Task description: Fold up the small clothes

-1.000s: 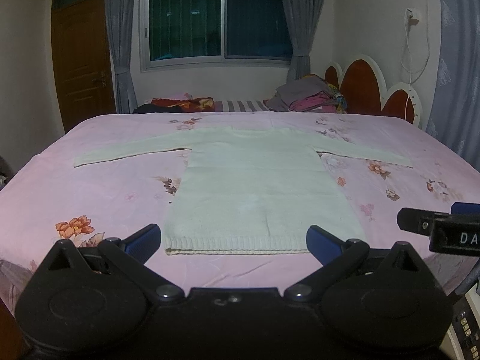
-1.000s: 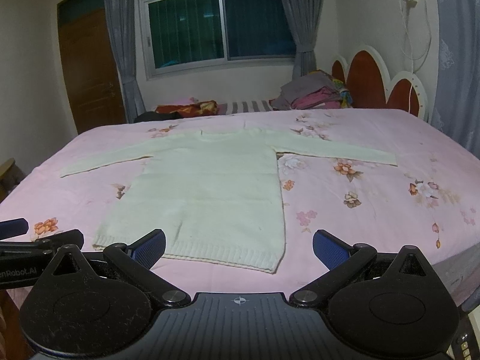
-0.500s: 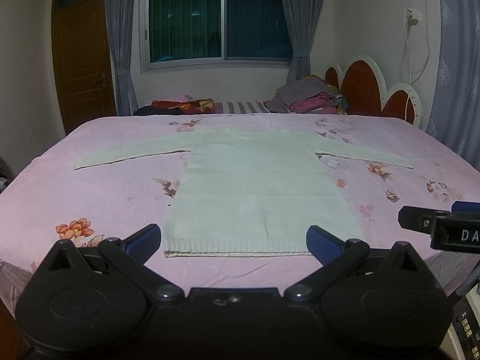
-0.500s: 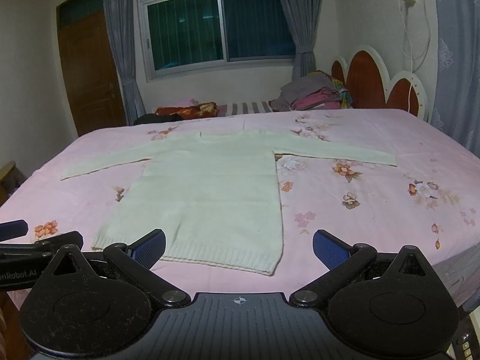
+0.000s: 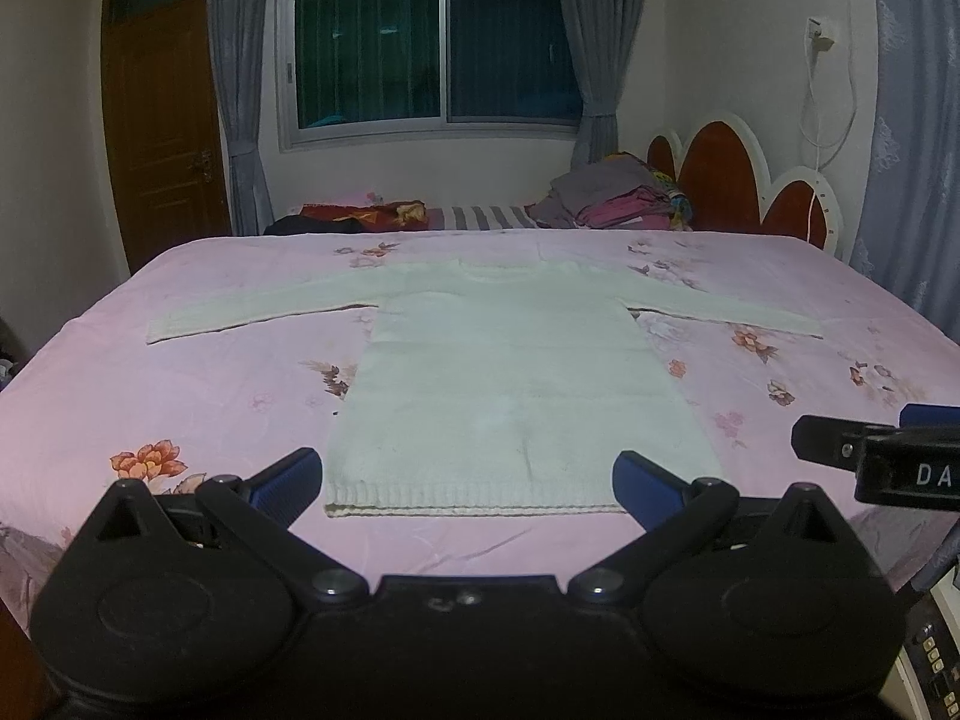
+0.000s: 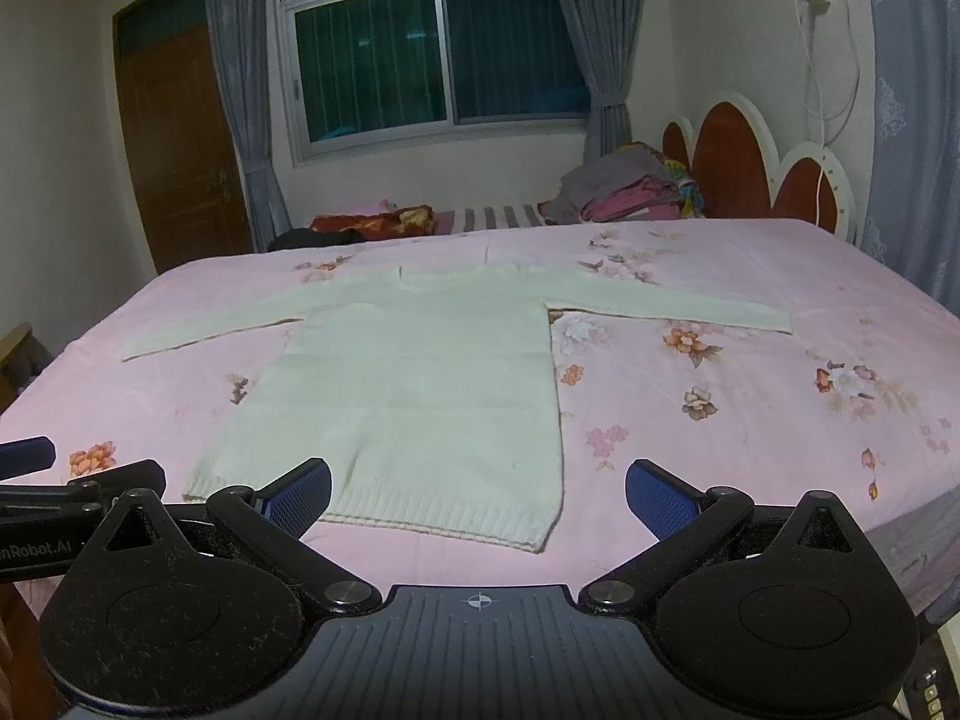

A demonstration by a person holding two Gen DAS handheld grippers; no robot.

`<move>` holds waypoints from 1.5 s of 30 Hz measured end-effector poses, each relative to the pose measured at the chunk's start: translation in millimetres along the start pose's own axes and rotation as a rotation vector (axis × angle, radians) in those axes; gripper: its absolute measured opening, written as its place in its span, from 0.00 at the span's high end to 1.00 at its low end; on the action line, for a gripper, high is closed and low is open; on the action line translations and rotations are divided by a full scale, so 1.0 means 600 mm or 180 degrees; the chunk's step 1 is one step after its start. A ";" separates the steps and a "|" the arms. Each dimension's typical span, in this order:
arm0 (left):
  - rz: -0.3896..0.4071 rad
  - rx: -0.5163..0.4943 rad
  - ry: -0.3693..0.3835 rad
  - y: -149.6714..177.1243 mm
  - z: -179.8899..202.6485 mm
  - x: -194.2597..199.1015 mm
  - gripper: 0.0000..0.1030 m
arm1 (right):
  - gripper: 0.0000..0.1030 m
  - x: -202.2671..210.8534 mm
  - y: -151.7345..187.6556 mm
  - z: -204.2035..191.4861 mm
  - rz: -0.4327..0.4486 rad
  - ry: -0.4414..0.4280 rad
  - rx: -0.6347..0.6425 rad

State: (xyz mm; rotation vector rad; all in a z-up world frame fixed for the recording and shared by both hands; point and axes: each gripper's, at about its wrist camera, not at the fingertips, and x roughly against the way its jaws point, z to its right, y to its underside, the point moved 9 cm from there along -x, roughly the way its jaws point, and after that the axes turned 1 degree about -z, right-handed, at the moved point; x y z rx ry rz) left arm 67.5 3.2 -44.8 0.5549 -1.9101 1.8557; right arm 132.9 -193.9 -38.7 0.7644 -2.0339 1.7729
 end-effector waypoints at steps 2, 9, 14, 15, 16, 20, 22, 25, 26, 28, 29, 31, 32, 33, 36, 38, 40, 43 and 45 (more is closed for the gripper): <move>-0.0004 -0.0002 -0.0003 -0.001 0.000 0.000 0.00 | 0.00 0.001 0.001 0.002 -0.0001 -0.0010 -0.0002; 0.0000 -0.0005 -0.0009 -0.002 0.000 0.000 0.00 | 0.00 0.002 0.005 0.006 0.0001 -0.0020 0.0003; 0.0001 -0.0007 -0.0021 -0.002 0.004 0.001 0.00 | 0.00 0.002 0.010 0.005 0.0005 -0.0034 0.0002; -0.0001 -0.0010 -0.0022 -0.002 0.004 0.001 0.00 | 0.00 0.002 0.010 0.006 0.0006 -0.0032 0.0002; 0.0000 -0.0016 -0.0028 -0.002 0.004 0.001 0.00 | 0.00 0.001 0.010 0.005 0.0001 -0.0034 -0.0001; -0.0005 0.0005 -0.0050 -0.004 0.001 0.000 0.00 | 0.00 0.002 0.011 0.006 0.0002 -0.0040 -0.0006; 0.0001 0.0005 -0.0064 -0.006 0.000 -0.001 0.00 | 0.00 0.004 0.010 0.009 0.0005 -0.0050 -0.0022; 0.0011 0.0014 -0.0065 -0.009 0.000 -0.004 0.00 | 0.00 0.004 0.008 0.012 0.0011 -0.0082 -0.0052; 0.0016 0.0015 -0.0061 -0.010 0.000 -0.005 0.00 | 0.00 0.004 0.005 0.015 0.0017 -0.0094 -0.0071; 0.0016 0.0043 -0.0049 -0.011 -0.001 -0.009 0.00 | 0.00 0.002 0.002 0.021 0.0028 -0.0086 -0.0091; 0.0005 0.0064 -0.0019 -0.013 -0.003 -0.013 0.00 | 0.00 -0.002 0.000 0.024 0.0030 -0.0072 -0.0100; -0.0014 0.0098 0.0032 -0.018 -0.006 -0.024 0.00 | 0.00 -0.006 -0.004 0.033 0.0037 -0.0041 -0.0124; -0.0027 0.0112 0.0050 -0.021 -0.008 -0.030 0.00 | 0.00 -0.011 -0.006 0.040 0.0035 -0.0015 -0.0144; -0.0032 0.0119 0.0072 -0.024 -0.009 -0.036 0.00 | 0.00 -0.017 -0.011 0.049 0.0038 0.0008 -0.0177; -0.0071 0.0121 0.0203 -0.037 -0.007 -0.066 0.00 | 0.00 -0.035 -0.024 0.077 0.0063 0.0060 -0.0284; -0.0158 0.0052 0.0385 -0.044 0.004 -0.098 0.00 | 0.00 -0.051 -0.035 0.096 0.0072 0.0059 -0.0392; -0.0244 0.0028 0.0470 -0.050 0.012 -0.133 0.00 | 0.00 -0.073 -0.048 0.117 0.0062 0.0073 -0.0517; -0.0358 0.0174 0.0652 -0.064 0.014 -0.195 0.00 | 0.00 -0.110 -0.072 0.148 0.0050 0.0165 -0.0626; -0.0342 0.0232 0.0714 -0.087 0.011 -0.236 0.00 | 0.00 -0.137 -0.093 0.167 0.0053 0.0165 -0.0708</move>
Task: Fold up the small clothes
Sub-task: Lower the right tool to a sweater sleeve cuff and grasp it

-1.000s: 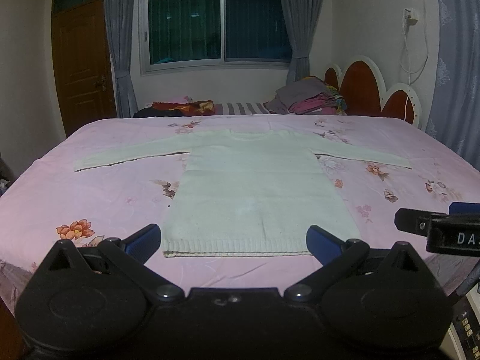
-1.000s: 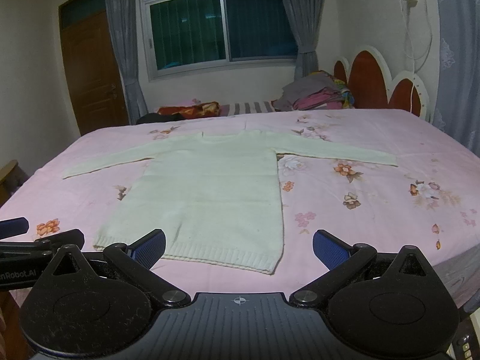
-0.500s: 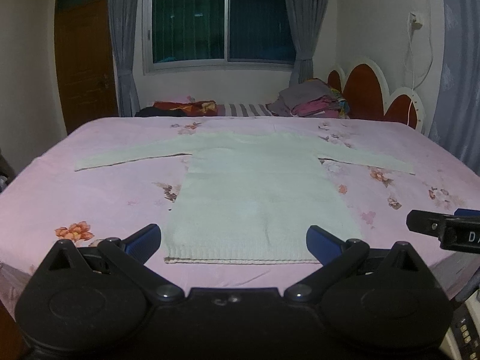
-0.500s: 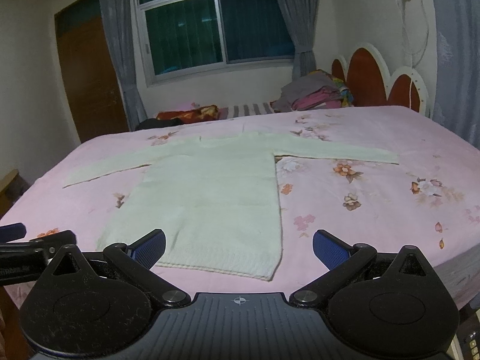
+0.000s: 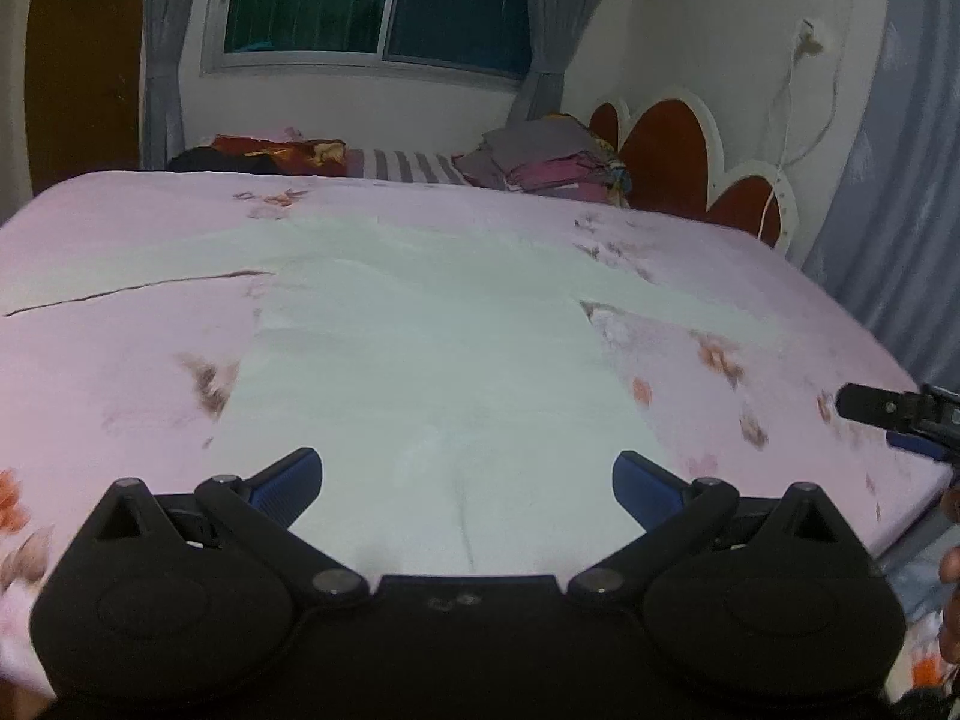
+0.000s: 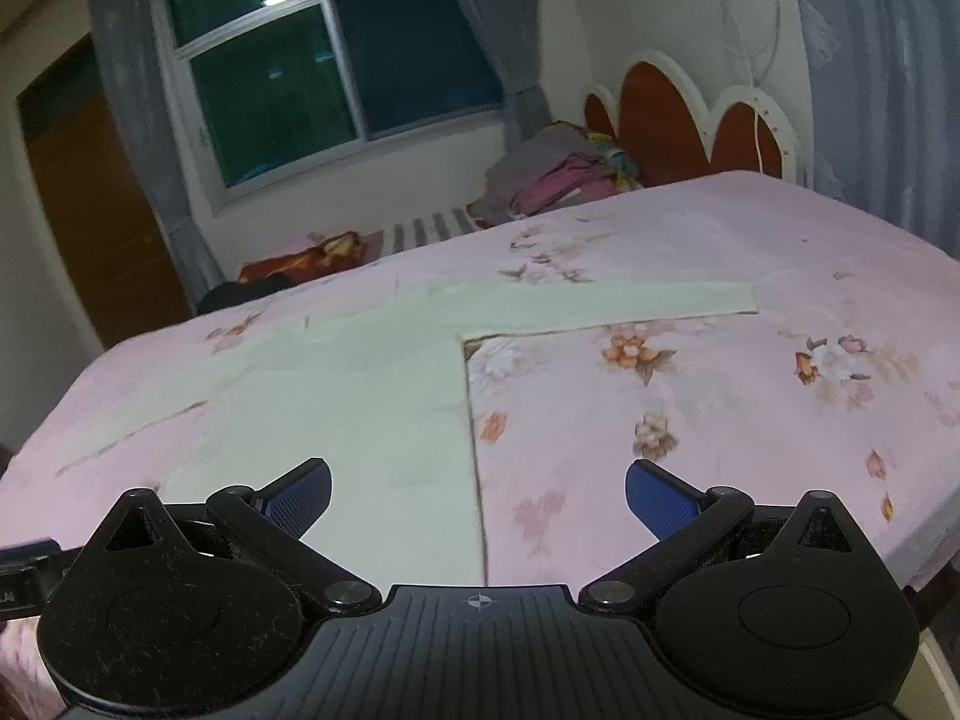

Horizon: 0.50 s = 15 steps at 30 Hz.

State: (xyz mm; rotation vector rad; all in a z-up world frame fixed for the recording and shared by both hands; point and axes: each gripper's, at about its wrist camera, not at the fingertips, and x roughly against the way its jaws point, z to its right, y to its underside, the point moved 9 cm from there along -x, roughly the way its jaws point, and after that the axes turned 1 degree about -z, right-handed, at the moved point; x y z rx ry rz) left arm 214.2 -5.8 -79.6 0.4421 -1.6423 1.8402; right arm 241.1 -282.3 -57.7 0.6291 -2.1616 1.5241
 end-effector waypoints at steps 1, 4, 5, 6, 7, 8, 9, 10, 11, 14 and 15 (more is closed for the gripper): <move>0.0035 -0.0025 0.0018 -0.017 -0.004 -0.015 0.00 | 0.00 -0.013 -0.015 0.006 0.0010 -0.0034 -0.0069; 0.0122 -0.0192 -0.0123 -0.072 -0.017 -0.057 0.00 | 0.00 -0.051 -0.069 0.034 0.0138 0.0142 -0.0158; 0.0133 -0.0241 -0.0132 -0.092 -0.021 -0.068 0.00 | 0.00 -0.062 -0.087 0.046 0.0179 0.0223 -0.0192; 0.0150 -0.0267 -0.0110 -0.108 -0.023 -0.076 0.00 | 0.00 -0.075 -0.108 0.060 0.0216 0.0306 -0.0247; 0.0180 -0.0284 -0.0086 -0.124 -0.027 -0.084 0.00 | 0.00 -0.086 -0.124 0.073 0.0255 0.0365 -0.0300; 0.0222 -0.0308 -0.0090 -0.138 -0.031 -0.094 0.00 | 0.00 -0.095 -0.139 0.086 0.0291 0.0423 -0.0359; 0.0237 -0.0326 -0.0117 -0.149 -0.035 -0.105 0.00 | 0.00 -0.107 -0.157 0.102 0.0335 0.0472 -0.0438; 0.0229 -0.0330 -0.0163 -0.158 -0.039 -0.119 0.00 | 0.01 -0.117 -0.171 0.119 0.0381 0.0504 -0.0498; 0.0213 -0.0314 -0.0194 -0.166 -0.042 -0.134 0.00 | 0.01 -0.127 -0.184 0.137 0.0415 0.0565 -0.0551; 0.0196 -0.0245 -0.0055 -0.180 -0.038 -0.168 0.00 | 0.41 -0.168 -0.215 0.196 0.0441 0.0722 -0.0630; 0.0186 -0.0240 -0.0024 -0.184 -0.035 -0.181 0.00 | 0.52 -0.185 -0.217 0.212 0.0412 0.0786 -0.0617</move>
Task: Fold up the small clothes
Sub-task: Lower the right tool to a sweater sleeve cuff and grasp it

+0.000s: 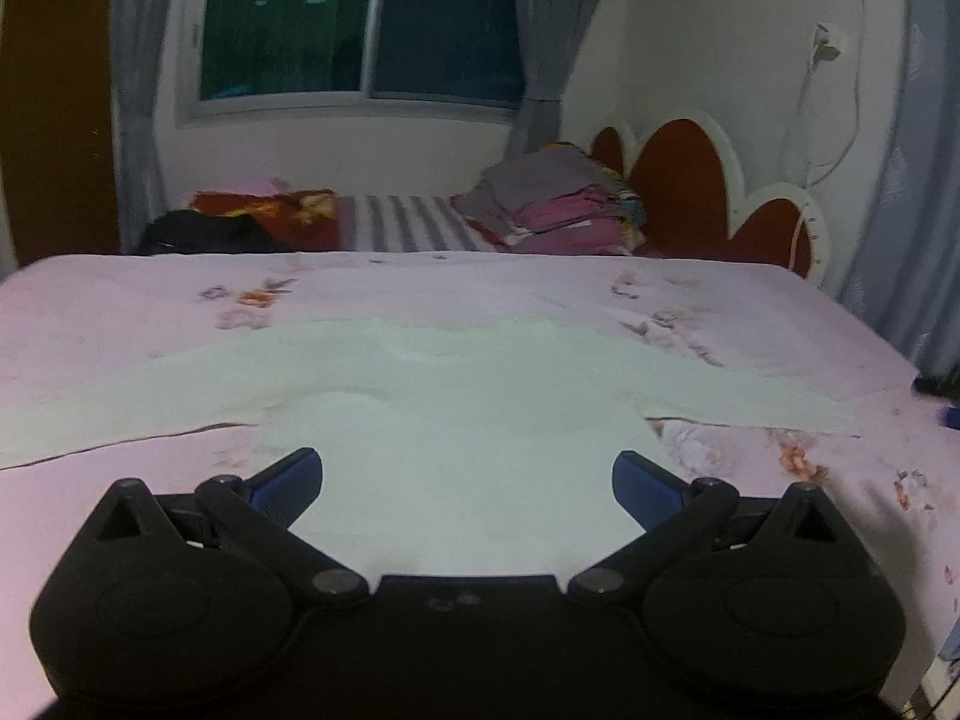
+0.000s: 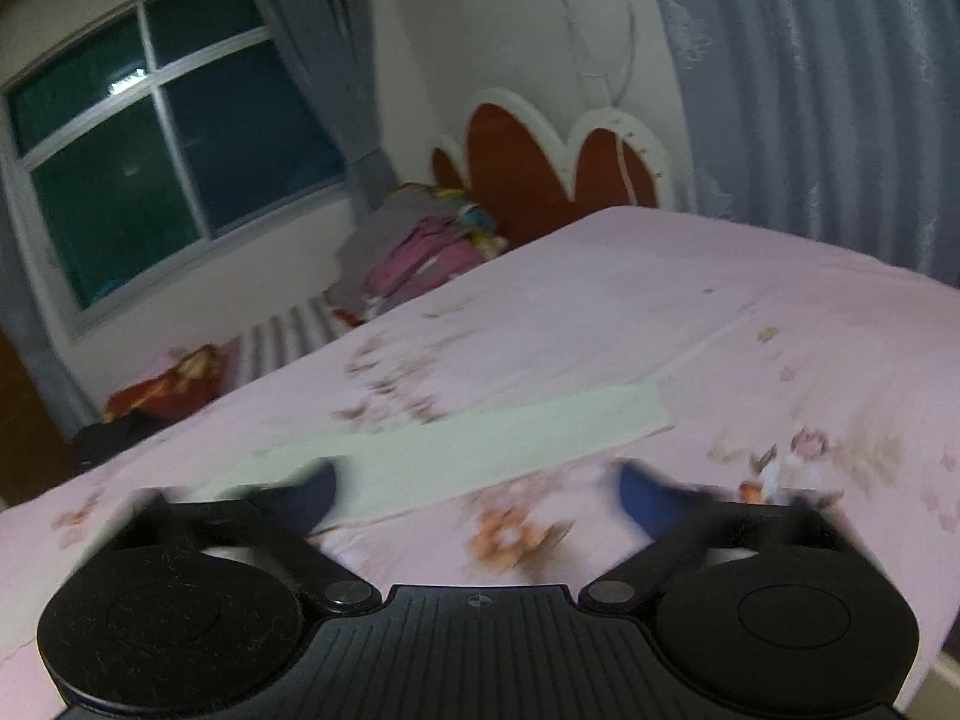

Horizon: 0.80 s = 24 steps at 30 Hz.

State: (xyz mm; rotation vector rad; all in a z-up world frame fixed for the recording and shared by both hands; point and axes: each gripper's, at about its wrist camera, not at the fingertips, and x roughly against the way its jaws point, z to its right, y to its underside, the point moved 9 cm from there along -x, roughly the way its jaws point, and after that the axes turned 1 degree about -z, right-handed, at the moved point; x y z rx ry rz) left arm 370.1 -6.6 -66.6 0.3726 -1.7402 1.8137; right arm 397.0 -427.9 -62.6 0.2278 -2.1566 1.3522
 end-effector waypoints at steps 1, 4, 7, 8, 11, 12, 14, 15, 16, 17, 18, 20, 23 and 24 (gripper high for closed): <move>-0.0008 0.0009 -0.0010 -0.002 0.002 -0.012 0.00 | 0.53 -0.029 -0.004 0.018 -0.0057 0.0087 -0.0014; 0.0024 0.0036 -0.0152 -0.011 0.008 -0.047 0.00 | 0.53 -0.108 -0.006 0.085 -0.0171 0.0126 -0.0275; 0.0189 0.0238 -0.0281 -0.024 0.003 -0.074 0.00 | 0.54 -0.186 -0.006 0.156 -0.0287 0.0138 -0.0608; 0.0159 0.0338 -0.0325 -0.027 -0.001 -0.087 0.00 | 0.59 -0.214 -0.005 0.181 -0.0335 0.0096 -0.0766; -0.0039 0.0515 -0.0329 -0.036 -0.011 -0.126 0.00 | 0.66 -0.270 0.002 0.236 -0.0428 0.0101 -0.1101; -0.0089 0.0561 -0.0319 -0.038 -0.012 -0.135 0.00 | 0.68 -0.287 0.006 0.253 -0.0454 0.0078 -0.1232; -0.0147 0.0611 -0.0328 -0.046 -0.017 -0.151 0.00 | 0.74 -0.316 0.016 0.280 -0.0512 0.0070 -0.1427; -0.0163 0.0618 -0.0345 -0.048 -0.017 -0.156 0.00 | 0.74 -0.320 0.017 0.285 -0.0470 0.0037 -0.1487; -0.0172 0.0626 -0.0367 -0.051 -0.018 -0.159 0.00 | 0.74 -0.322 0.014 0.289 -0.0436 0.0015 -0.1520; -0.0172 0.0639 -0.0384 -0.055 -0.021 -0.163 0.00 | 0.76 -0.323 0.010 0.291 -0.0422 0.0020 -0.1512; -0.0161 0.0658 -0.0397 -0.058 -0.025 -0.166 0.00 | 0.79 -0.324 0.007 0.291 -0.0416 0.0032 -0.1489; -0.0111 0.0749 -0.0309 -0.065 -0.031 -0.170 0.00 | 0.97 -0.327 0.005 0.296 -0.0422 0.0070 -0.1482; -0.0123 0.0890 -0.0157 -0.070 -0.044 -0.178 0.00 | 0.98 -0.327 0.007 0.296 -0.0423 0.0136 -0.1407; -0.0178 0.0874 -0.0171 -0.068 -0.052 -0.184 0.00 | 0.98 -0.327 0.005 0.291 -0.0422 0.0202 -0.1260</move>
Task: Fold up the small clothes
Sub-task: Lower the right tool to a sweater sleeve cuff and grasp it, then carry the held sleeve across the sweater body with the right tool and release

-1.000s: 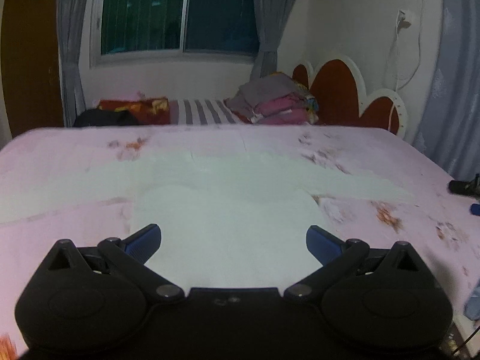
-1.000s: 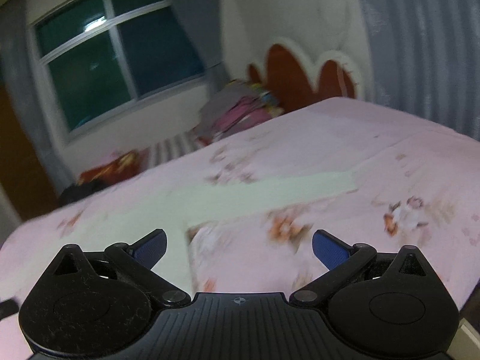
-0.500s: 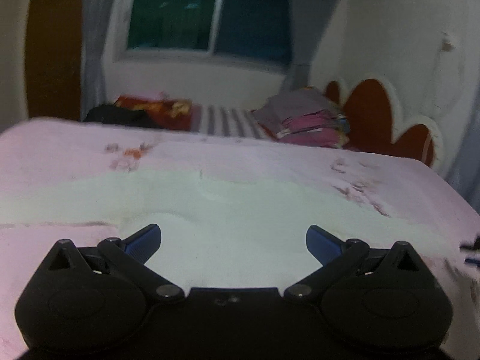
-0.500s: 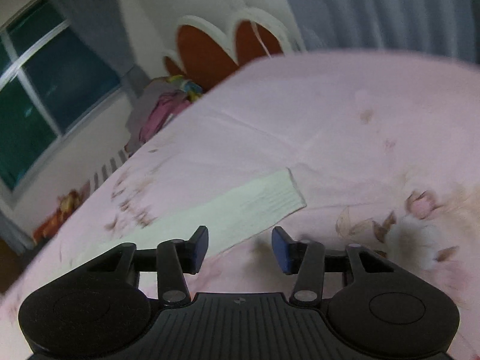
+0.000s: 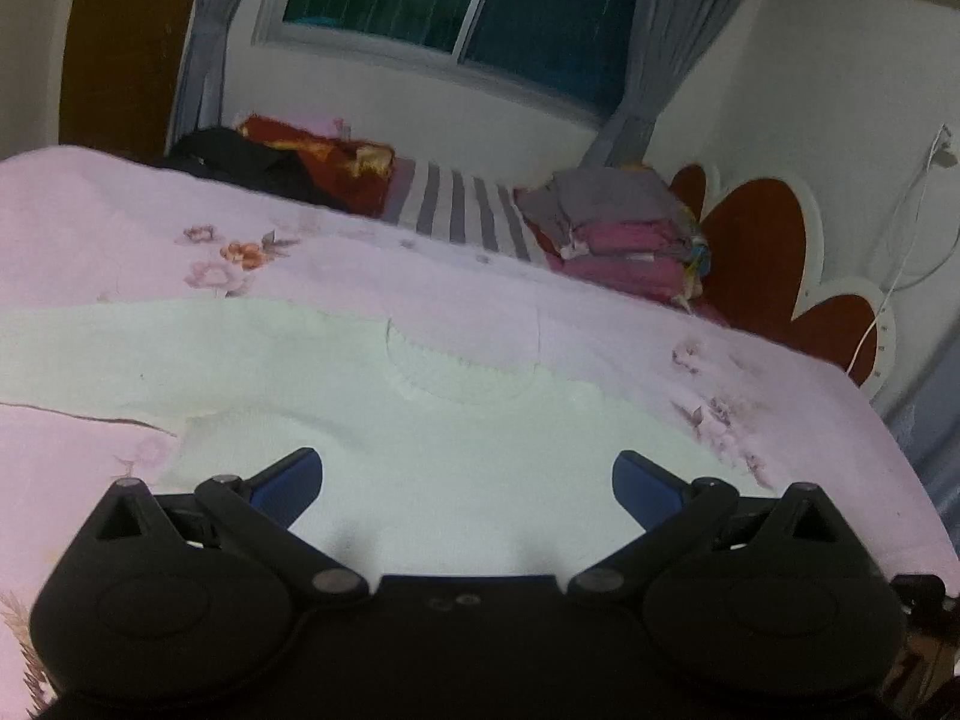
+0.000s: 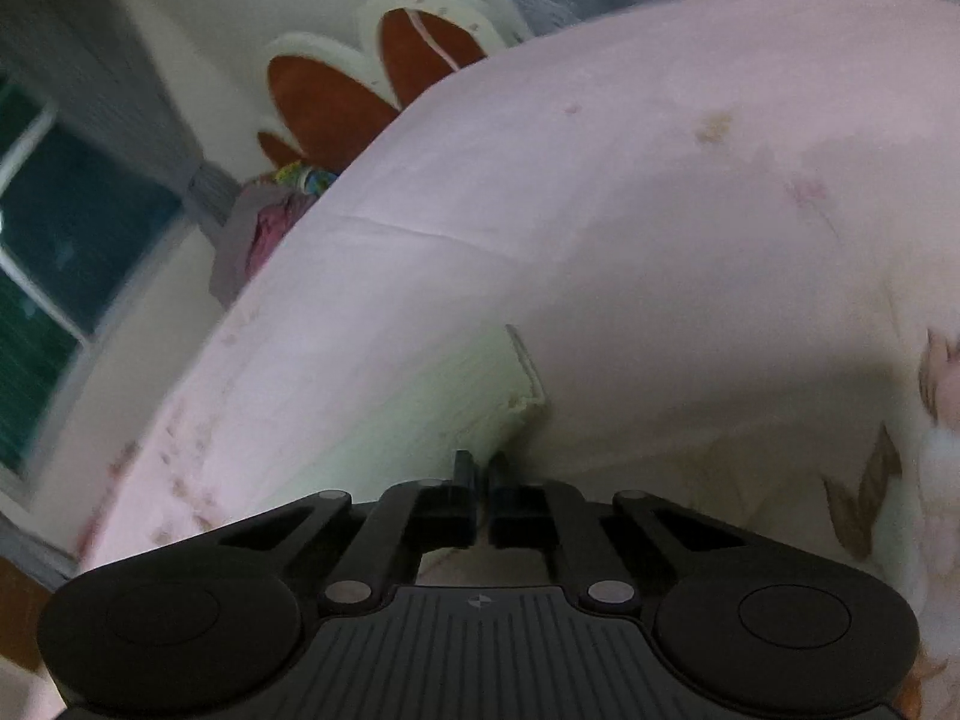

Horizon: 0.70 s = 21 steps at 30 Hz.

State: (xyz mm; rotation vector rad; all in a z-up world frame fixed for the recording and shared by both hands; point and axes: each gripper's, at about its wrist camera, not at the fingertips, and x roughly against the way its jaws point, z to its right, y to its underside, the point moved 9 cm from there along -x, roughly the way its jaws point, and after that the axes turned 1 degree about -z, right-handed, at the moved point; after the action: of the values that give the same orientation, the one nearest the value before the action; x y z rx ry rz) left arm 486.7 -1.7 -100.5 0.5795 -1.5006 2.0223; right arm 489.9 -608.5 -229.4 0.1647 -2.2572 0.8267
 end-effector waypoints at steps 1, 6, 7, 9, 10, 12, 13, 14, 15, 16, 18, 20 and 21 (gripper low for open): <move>-0.0032 -0.0041 -0.0053 -0.001 -0.009 -0.005 0.00 | 0.98 0.001 0.000 -0.009 -0.0002 0.0112 0.0145; -0.0060 -0.0215 -0.0264 -0.003 -0.081 -0.016 0.00 | 0.98 0.033 0.031 -0.114 -0.0005 -0.0008 0.0575; -0.0105 -0.0202 -0.0219 0.001 -0.097 -0.018 0.00 | 0.98 0.044 0.046 -0.150 -0.0014 -0.0098 0.0676; -0.0154 -0.0240 -0.0315 0.004 -0.134 -0.018 0.00 | 0.98 0.056 0.092 -0.228 -0.0113 -0.0304 0.0848; -0.0136 -0.0293 -0.0398 0.003 -0.152 -0.016 0.00 | 0.98 0.062 0.117 -0.265 -0.0148 -0.0386 0.0971; -0.0136 -0.0416 -0.0494 0.003 -0.186 -0.009 0.00 | 0.98 0.068 0.185 -0.351 -0.0261 -0.0564 0.1270; -0.0166 -0.0430 -0.0495 0.005 -0.202 -0.005 0.00 | 0.98 0.070 0.218 -0.388 -0.0325 -0.0654 0.1391; -0.0226 -0.0408 -0.0456 0.010 -0.219 -0.001 0.00 | 0.98 0.073 0.255 -0.425 -0.0375 -0.0738 0.1542; -0.0249 -0.0375 -0.0443 0.013 -0.235 0.004 0.01 | 0.98 0.076 0.295 -0.463 -0.0415 -0.0810 0.1730; -0.0248 -0.0336 -0.0456 0.016 -0.251 0.012 0.01 | 0.98 0.077 0.331 -0.492 -0.0452 -0.0870 0.1892; -0.0264 -0.0263 -0.0375 0.020 -0.281 0.025 0.00 | 0.98 0.077 0.414 -0.546 -0.0534 -0.0985 0.2229; -0.0276 -0.0144 -0.0393 0.023 -0.310 0.038 0.00 | 0.98 0.074 0.488 -0.584 -0.0629 -0.1085 0.2478; -0.0277 -0.0096 -0.0371 0.023 -0.320 0.043 0.00 | 0.98 0.070 0.521 -0.601 -0.0676 -0.1124 0.2572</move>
State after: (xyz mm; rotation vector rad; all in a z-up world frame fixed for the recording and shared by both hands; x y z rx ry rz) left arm 454.7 183.8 -148.6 0.7489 -1.5428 1.9256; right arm 563.2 -139.3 -168.0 0.9648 -2.0220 1.6435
